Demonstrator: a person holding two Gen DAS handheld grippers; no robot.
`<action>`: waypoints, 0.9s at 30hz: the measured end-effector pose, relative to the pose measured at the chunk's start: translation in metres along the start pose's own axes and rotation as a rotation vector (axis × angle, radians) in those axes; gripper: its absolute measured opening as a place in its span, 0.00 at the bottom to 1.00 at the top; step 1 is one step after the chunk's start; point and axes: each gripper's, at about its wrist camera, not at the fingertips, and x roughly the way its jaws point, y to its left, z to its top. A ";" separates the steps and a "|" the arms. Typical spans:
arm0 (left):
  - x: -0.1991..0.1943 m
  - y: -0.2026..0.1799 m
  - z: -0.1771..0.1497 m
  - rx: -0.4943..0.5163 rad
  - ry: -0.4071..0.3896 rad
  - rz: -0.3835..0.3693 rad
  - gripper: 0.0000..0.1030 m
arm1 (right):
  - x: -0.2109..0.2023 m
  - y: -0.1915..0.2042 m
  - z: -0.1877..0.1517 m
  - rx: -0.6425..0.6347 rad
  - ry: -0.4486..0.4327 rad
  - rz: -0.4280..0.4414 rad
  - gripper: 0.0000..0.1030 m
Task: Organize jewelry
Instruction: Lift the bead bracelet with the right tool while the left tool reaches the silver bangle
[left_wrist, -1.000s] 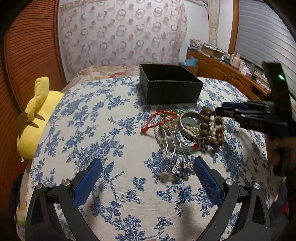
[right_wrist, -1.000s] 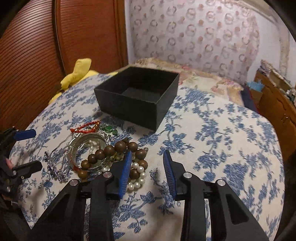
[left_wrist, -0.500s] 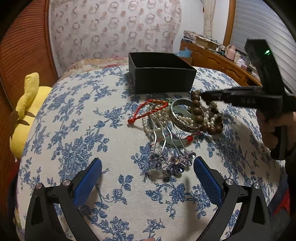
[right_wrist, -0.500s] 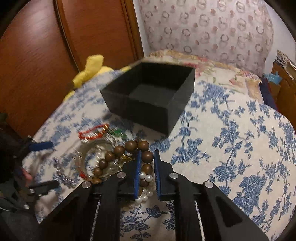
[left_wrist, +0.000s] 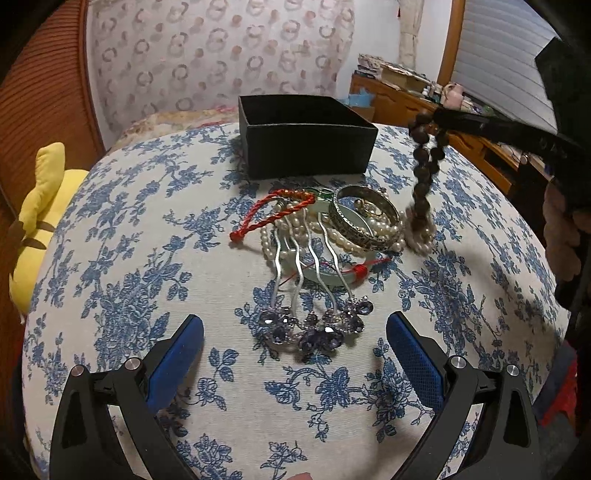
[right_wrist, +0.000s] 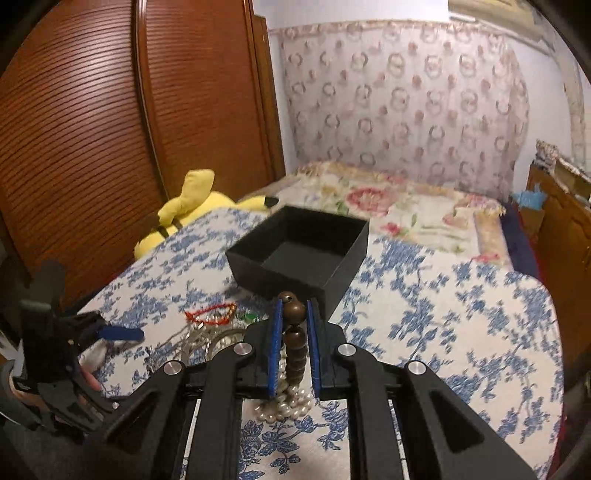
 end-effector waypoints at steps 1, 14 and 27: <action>0.001 -0.001 0.000 0.002 0.001 -0.002 0.93 | -0.004 0.000 0.002 -0.005 -0.014 -0.005 0.14; 0.002 -0.001 0.001 -0.006 -0.005 -0.001 0.90 | -0.025 -0.002 0.002 -0.015 -0.060 -0.058 0.14; -0.024 -0.010 0.025 0.019 -0.110 -0.047 0.90 | -0.072 0.017 0.026 -0.068 -0.151 -0.056 0.14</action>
